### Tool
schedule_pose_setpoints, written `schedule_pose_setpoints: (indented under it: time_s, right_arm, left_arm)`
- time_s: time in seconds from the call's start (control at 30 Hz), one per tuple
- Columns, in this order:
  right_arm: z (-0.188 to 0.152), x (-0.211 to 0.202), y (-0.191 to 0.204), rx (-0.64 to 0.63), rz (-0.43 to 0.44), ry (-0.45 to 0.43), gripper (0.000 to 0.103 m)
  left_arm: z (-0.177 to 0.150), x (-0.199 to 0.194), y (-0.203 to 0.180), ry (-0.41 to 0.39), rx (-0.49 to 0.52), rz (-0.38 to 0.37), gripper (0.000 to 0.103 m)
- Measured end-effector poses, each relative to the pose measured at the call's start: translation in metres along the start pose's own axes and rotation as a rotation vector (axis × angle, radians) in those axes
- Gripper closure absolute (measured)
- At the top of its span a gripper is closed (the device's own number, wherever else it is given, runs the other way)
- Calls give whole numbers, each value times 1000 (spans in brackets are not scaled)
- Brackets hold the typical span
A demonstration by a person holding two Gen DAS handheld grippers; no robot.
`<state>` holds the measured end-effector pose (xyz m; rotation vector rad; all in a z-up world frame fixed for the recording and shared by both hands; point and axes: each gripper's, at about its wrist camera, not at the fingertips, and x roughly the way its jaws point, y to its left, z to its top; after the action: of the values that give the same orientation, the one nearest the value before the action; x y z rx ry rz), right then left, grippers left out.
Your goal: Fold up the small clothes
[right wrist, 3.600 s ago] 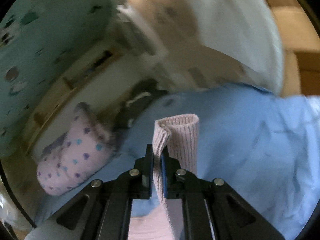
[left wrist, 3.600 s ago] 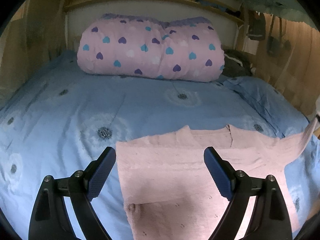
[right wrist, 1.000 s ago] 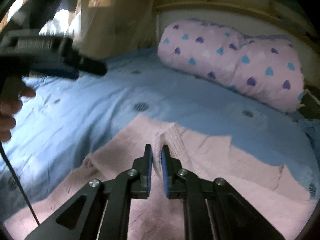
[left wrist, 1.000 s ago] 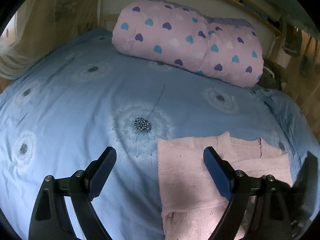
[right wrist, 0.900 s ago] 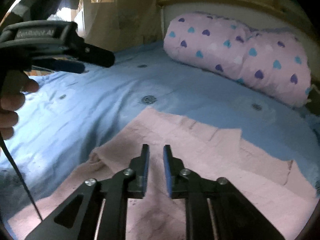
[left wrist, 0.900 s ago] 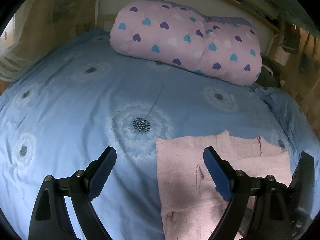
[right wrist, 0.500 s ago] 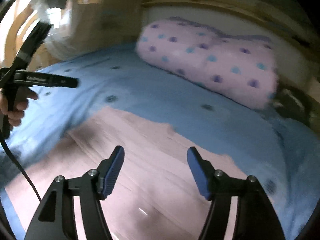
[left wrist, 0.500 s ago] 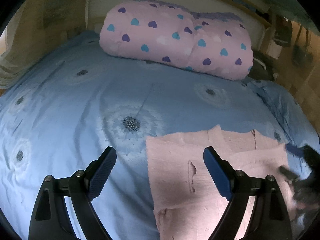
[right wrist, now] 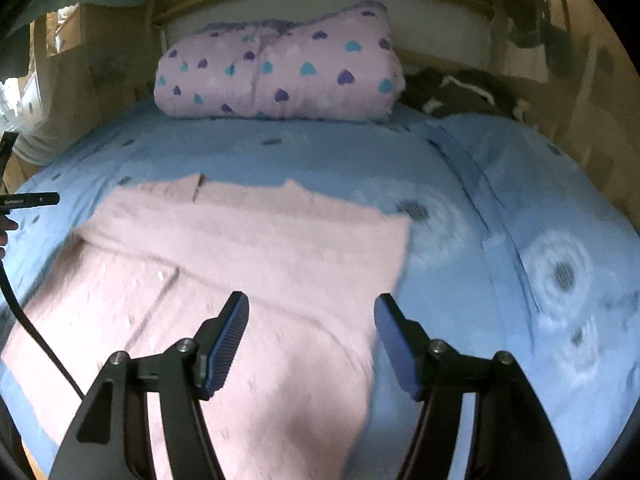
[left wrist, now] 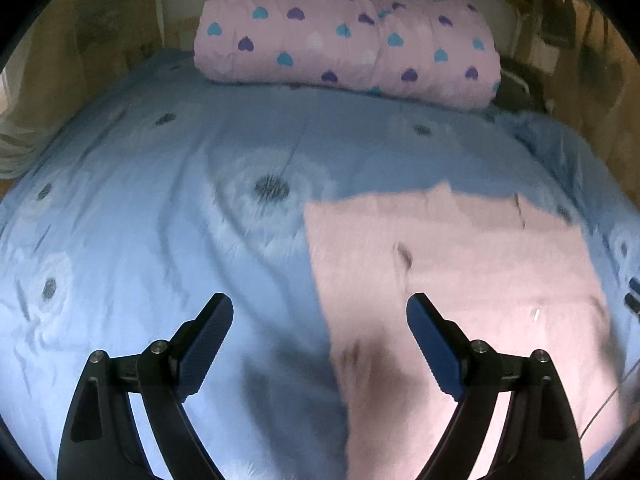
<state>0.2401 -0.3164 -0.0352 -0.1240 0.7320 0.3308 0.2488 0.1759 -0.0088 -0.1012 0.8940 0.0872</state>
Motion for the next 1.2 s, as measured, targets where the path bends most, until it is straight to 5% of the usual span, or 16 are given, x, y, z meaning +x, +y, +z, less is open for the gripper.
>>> schedule_pose_setpoints:
  time_s: [0.3,0.47,0.6,0.67,0.97,1.2]
  right_arm:
    - [-44,-37,-23,146,27,17,34]
    - [-41,-42,-18,144,29,1,34]
    - [-41,-37,-14,120,8,23,34]
    - [-41,-35,-14,116,2,32,34]
    - [-41,-28,-19,134,-9,68,34]
    - [-44,-28,-19,124,-20,78,34]
  left_arm:
    - [-44,15,13,103,-55,-37,18]
    - [-40,61,16,188,-163,-136,51]
    - [-36,72,3,129,-99,-77,58]
    - [-36,70,-3,91,-69,-64,91]
    - [-46,50,-36,8,190,167,94]
    - [-59,52,-43,45,285,162,89]
